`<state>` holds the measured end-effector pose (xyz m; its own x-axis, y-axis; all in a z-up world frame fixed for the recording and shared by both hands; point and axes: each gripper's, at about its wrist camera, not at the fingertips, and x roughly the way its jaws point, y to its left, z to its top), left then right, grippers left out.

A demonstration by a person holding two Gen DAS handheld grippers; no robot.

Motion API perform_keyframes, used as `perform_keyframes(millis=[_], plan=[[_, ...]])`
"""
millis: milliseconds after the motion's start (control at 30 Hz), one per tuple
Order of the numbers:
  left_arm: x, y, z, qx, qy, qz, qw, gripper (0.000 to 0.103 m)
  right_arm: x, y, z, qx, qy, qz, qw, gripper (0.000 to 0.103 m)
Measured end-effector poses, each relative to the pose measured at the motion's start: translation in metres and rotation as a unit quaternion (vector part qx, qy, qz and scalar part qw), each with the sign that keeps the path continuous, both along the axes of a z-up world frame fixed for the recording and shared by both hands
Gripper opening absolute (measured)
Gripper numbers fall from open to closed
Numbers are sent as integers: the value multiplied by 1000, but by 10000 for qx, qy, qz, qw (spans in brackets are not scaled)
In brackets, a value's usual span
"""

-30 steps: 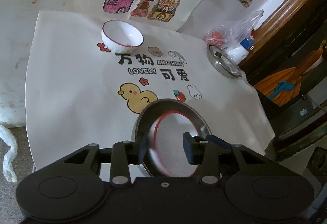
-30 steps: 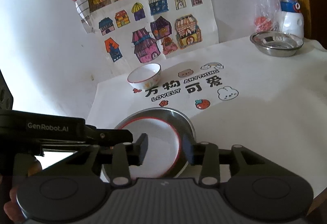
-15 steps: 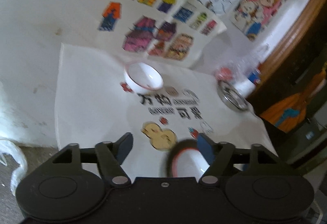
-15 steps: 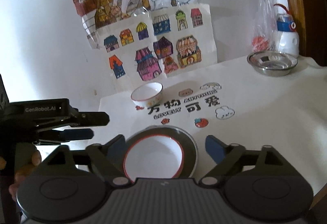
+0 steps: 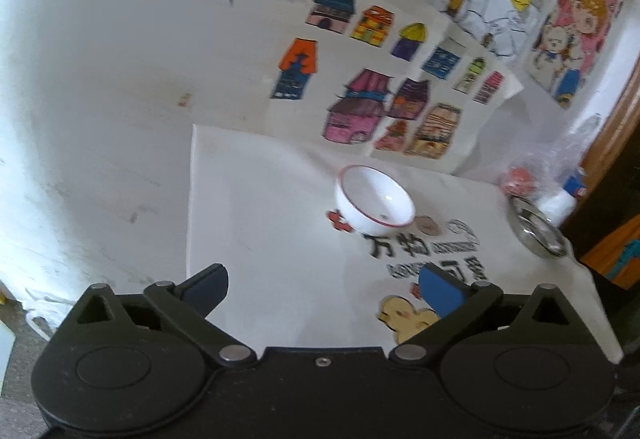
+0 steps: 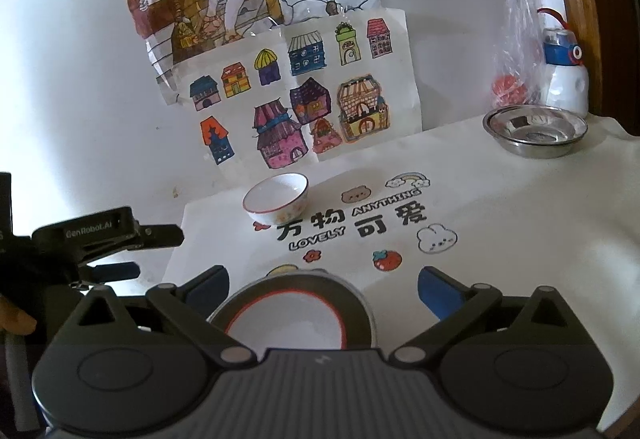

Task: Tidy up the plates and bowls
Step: 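Move both grippers to the rim of the small white bowl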

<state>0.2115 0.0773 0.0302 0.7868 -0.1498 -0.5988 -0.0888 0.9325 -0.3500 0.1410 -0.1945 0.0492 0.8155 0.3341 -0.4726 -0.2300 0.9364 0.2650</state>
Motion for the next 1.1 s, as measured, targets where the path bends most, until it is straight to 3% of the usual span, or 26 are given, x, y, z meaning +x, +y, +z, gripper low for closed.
perform_keyframes(millis=[233, 500, 700, 867, 1100], plan=[[25, 14, -10, 48, 63, 234, 9997, 102, 33, -4, 6, -63, -59, -92, 9999, 103], [62, 26, -16, 63, 39, 295, 9995, 102, 89, 6, 11, -533, 32, -237, 9983, 103], [95, 24, -24, -290, -14, 117, 9995, 102, 135, 30, 11, -1176, 199, -132, 9928, 103], [118, 18, -38, -641, 201, 155, 9976, 102, 167, 50, -1, -1442, 392, 17, 9888, 103], [133, 7, -44, -562, 117, 67, 9983, 100, 198, 62, -17, -1350, 617, 391, 9881, 102]])
